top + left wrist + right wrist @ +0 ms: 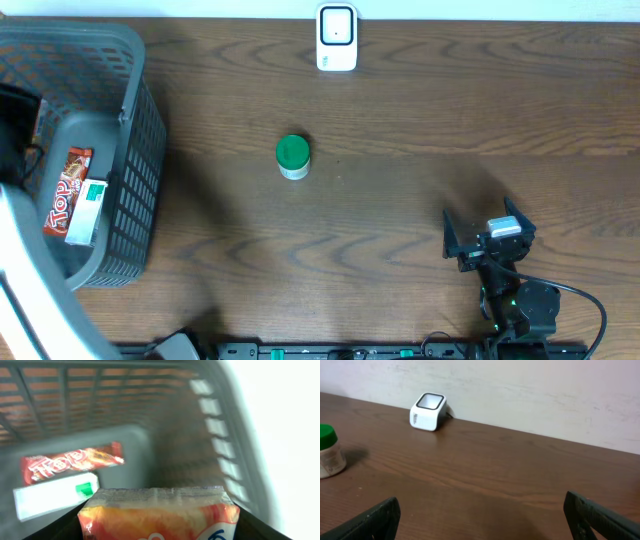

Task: Scan the item barcode
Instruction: 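Present the orange box to the scanner and drop it beside the bottle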

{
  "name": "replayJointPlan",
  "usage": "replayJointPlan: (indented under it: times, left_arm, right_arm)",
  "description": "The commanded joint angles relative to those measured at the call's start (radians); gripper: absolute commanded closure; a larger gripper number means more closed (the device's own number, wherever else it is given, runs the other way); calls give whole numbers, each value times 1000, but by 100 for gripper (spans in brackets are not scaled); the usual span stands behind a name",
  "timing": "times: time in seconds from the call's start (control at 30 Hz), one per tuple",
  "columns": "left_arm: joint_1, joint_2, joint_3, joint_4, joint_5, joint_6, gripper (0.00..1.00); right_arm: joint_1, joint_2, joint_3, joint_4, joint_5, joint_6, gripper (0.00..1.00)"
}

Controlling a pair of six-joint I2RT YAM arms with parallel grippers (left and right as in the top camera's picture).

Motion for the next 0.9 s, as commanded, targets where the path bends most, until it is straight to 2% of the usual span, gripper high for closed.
replayJointPlan:
  times: [0.0,0.13,0.27,0.43,0.5,0.57,0.63,0.87]
  left_arm:
    - [-43,-145,5,-43,210,-13,28]
    - [-206,-247,5,-63,307,-40,28]
    - [-471,-255,4,-53,290,-58,28]
    - [-838,-149,1,-31,114,-57,28]
    - [-967,-73,1,-32,11,-52,28]
    - [-1127,85,1,-32,-146,-46,28]
    - [-1184,190,1,-35,-196,-46,28]
    - [-1242,509,1,-29,-201,-53,28]
  right_arm:
    - [7,1,-1,-4,8,11,1]
    - [7,1,-1,-4,8,11,1]
    - [7,1,-1,-4,8,11,1]
    - [7,1,-1,-4,8,11,1]
    - [7,1,-1,-4,8,11,1]
    - [7,1,-1,-4,8,11,1]
    - [6,1,-1,-4,8,11,1]
    - [6,1,-1,-4,8,11,1]
